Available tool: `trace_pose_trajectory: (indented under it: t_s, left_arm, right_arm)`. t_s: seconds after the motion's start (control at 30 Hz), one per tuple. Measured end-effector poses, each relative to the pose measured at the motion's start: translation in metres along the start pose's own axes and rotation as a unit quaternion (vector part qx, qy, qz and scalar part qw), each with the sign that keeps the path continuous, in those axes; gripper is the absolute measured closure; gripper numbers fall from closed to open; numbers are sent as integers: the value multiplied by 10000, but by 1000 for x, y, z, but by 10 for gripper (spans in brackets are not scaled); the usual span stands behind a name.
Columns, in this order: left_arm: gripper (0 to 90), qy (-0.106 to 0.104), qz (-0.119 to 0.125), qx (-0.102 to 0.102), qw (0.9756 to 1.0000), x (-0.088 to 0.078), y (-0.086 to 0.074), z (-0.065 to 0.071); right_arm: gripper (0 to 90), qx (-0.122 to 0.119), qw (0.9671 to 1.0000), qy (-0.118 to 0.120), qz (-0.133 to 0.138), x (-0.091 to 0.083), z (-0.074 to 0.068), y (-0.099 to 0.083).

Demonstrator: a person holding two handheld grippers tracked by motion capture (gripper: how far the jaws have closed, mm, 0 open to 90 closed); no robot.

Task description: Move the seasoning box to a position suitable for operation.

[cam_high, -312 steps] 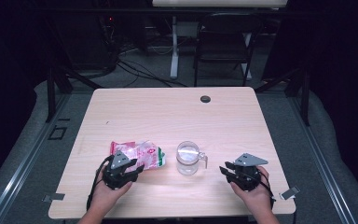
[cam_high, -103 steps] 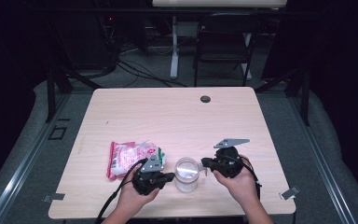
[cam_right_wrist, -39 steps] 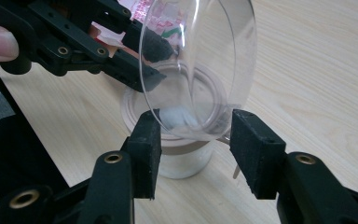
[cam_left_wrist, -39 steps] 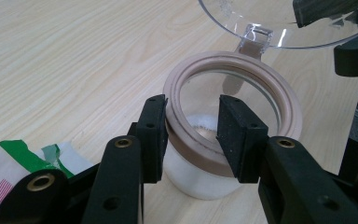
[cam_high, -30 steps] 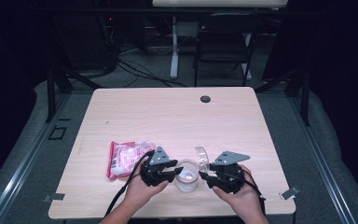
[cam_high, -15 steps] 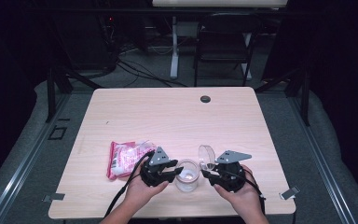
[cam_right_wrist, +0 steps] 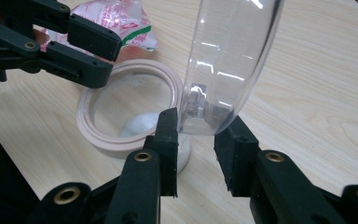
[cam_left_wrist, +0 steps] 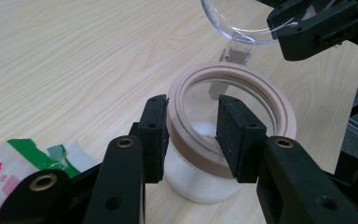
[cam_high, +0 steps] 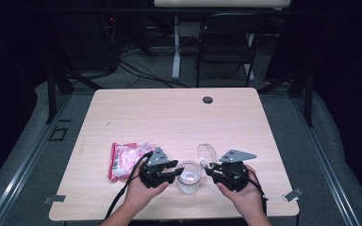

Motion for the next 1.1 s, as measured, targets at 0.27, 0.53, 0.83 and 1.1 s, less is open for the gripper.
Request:
trace_pose_trajectory:
  t_s: [0.27,0.53,0.83,1.1]
  left_arm:
    - [635,262,148,-80,9995,-17,-4,-12]
    - [636,577,282,-252,9976,-38,-10,-28]
    - [636,871,360,-344,9950,-57,-16,-44]
    - [624,967,358,-315,9942,-58,-20,-51]
  right_arm:
    - [729,122,9998,118,79,8,10,9]
    - [737,260,9992,236,172,16,19,18]
    - [742,488,9974,427,319,22,28,28]
    - [740,577,9963,509,389,23,30,30]
Point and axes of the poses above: each handheld gripper's, and its own axes: x roughly forward along the jaws, y roughly out of its top, z roughly to its right, the point moved 10 cm from there along x, roughly forward along the jaws, and after that the axes turned 1 degree about -y, right-handed, at the moved point
